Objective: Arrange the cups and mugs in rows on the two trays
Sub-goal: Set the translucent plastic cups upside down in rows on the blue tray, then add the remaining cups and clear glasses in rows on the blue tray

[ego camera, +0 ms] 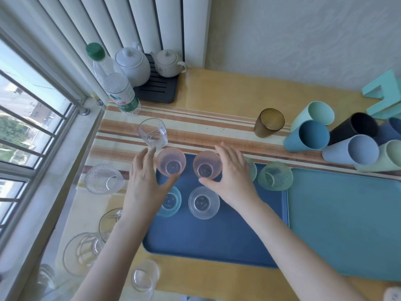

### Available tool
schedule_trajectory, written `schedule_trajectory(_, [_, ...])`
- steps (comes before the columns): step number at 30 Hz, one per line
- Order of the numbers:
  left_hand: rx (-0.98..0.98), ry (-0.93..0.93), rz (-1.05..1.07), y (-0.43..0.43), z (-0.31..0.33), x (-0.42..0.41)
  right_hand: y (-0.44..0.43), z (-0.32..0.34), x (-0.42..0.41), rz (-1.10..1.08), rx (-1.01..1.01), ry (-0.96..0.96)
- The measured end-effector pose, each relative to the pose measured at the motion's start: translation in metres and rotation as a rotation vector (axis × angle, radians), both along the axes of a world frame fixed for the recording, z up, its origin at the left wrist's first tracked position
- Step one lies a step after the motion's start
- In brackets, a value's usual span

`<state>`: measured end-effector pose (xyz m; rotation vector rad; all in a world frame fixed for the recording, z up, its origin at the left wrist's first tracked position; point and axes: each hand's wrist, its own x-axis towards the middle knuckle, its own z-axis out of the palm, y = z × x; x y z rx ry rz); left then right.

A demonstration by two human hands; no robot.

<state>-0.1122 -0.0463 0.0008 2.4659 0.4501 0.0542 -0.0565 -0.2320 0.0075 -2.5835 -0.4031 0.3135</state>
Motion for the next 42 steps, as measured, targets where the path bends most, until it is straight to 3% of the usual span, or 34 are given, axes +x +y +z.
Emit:
schedule_trajectory(6, [-0.015, 0.232, -0.068, 0.0, -0.013, 0.041, 0.022, -0.02, 0.019, 0.11, -0.215, 0.097])
schedule_trajectory(10, [-0.029, 0.314, -0.072, 0.002, -0.021, 0.043, 0.02, -0.027, 0.017, 0.09, -0.159, 0.063])
schedule_trajectory(14, [-0.059, 0.274, -0.055, -0.001, -0.023, 0.042, 0.019, -0.029, 0.016, 0.057, -0.098, 0.074])
schedule_trajectory(19, [-0.059, 0.207, -0.039, -0.002, -0.022, 0.037, 0.014, -0.031, 0.016, 0.121, -0.162, 0.063])
schedule_trajectory(24, [-0.029, -0.111, 0.056, 0.007, -0.003, 0.043, -0.005, -0.007, 0.022, 0.032, 0.083, 0.043])
schedule_trajectory(28, [0.049, -0.095, 0.034, 0.035, -0.001, 0.066, -0.043, 0.011, 0.047, -0.085, 0.124, -0.052])
schedule_trajectory(32, [-0.002, 0.041, 0.111, 0.062, 0.0, 0.079, -0.076, 0.011, 0.097, -0.148, -0.104, 0.0])
schedule_trajectory(35, [0.008, 0.04, 0.15, 0.087, 0.006, 0.067, -0.088, 0.0, 0.129, -0.132, -0.298, 0.079])
schedule_trajectory(42, [-0.084, 0.18, 0.251, 0.138, 0.008, -0.014, -0.092, -0.018, 0.16, -0.132, -0.444, 0.183])
